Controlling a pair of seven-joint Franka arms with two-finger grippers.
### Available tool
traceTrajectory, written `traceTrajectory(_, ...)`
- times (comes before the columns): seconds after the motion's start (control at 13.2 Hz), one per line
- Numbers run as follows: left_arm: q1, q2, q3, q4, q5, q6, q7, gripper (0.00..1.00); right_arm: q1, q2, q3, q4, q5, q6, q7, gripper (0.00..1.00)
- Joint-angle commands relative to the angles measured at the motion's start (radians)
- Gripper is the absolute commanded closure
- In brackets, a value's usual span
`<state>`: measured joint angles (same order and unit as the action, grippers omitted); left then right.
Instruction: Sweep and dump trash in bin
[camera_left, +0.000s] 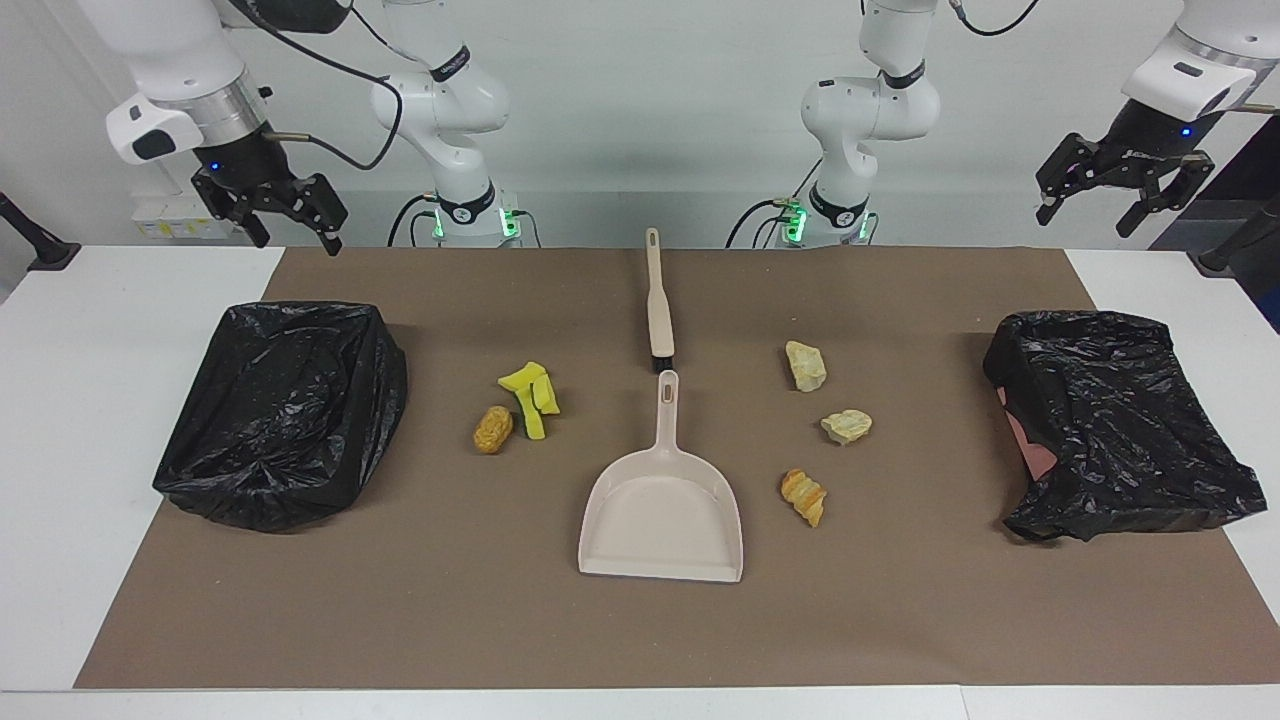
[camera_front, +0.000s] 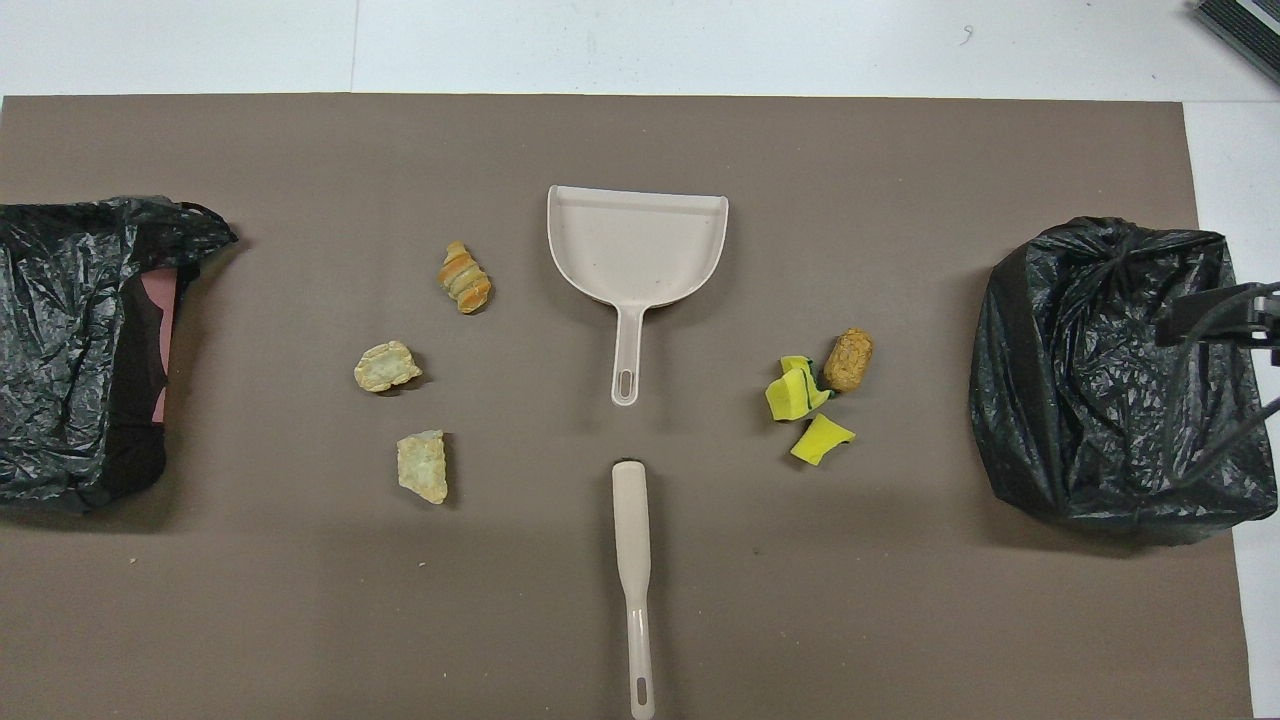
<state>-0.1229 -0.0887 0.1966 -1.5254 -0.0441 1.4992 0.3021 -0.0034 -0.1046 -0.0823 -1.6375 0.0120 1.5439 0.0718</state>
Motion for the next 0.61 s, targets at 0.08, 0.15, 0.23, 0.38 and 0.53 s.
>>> traceTrajectory(0.08,0.002,-0.022,-0.003,-0.035,0.027,0.010,0.005,0.00,-0.015,-0.017,0.018,0.033,0.009,-0.043,-0.050,0.00)
traceTrajectory(0.15,0.002,-0.022,-0.005,-0.032,0.027,0.012,0.003,0.00,-0.015,-0.033,0.024,0.019,0.009,-0.039,-0.050,0.00)
traceTrajectory(0.23,0.002,-0.019,-0.005,-0.027,0.026,0.016,0.003,0.00,-0.013,-0.038,0.026,0.012,0.009,-0.034,-0.046,0.00)
traceTrajectory(0.38,-0.009,-0.019,-0.006,-0.027,0.026,0.009,0.000,0.00,0.003,-0.038,0.026,0.010,0.009,-0.028,-0.041,0.00)
traceTrajectory(0.53,-0.011,-0.019,-0.006,-0.027,0.026,0.001,0.000,0.00,0.006,-0.041,0.026,0.001,0.005,-0.028,-0.050,0.00)
